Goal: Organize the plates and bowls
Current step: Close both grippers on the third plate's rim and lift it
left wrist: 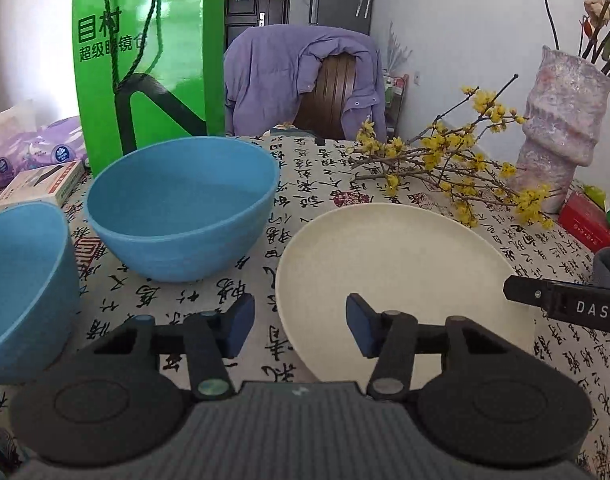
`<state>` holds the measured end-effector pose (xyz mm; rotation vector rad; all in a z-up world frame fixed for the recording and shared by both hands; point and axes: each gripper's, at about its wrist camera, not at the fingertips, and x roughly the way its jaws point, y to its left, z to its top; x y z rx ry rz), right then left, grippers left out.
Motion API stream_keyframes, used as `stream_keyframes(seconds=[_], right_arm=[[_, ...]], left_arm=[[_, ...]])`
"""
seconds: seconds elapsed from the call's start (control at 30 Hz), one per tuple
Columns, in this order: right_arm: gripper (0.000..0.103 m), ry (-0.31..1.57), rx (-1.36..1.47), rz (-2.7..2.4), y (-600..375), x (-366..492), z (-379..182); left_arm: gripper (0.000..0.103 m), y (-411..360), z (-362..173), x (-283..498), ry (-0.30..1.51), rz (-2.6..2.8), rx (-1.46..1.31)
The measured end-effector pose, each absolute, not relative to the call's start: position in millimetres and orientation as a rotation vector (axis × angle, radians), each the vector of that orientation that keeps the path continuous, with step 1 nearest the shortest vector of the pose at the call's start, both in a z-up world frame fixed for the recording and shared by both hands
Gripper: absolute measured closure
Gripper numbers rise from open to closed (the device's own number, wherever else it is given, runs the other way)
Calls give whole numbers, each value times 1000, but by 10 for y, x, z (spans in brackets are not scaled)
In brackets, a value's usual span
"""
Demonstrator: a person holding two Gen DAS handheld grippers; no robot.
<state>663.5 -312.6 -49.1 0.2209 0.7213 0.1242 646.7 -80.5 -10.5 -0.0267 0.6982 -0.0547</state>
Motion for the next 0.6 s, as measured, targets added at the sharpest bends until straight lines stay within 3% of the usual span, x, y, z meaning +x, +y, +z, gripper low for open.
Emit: stream_keyframes(seconds=[0.1, 0.27, 0.3, 0.37, 0.6], right_arm=[[70, 725, 208, 109, -3106, 6739, -616], [79, 709, 236, 137, -3111, 6819, -686], [85, 705, 230, 143, -3099, 6830, -689], [95, 696, 230, 179, -3078, 6860, -695], [96, 716, 212, 174, -3062, 6840, -647]], left_arm=[[63, -807, -167, 6593, 713, -39, -31], [79, -747, -278, 6746, 721, -22, -51], [85, -729, -285, 6758, 715, -40, -68], [87, -706, -287, 6775, 711, -47, -89], [90, -713, -265, 6720, 724, -68, -95]])
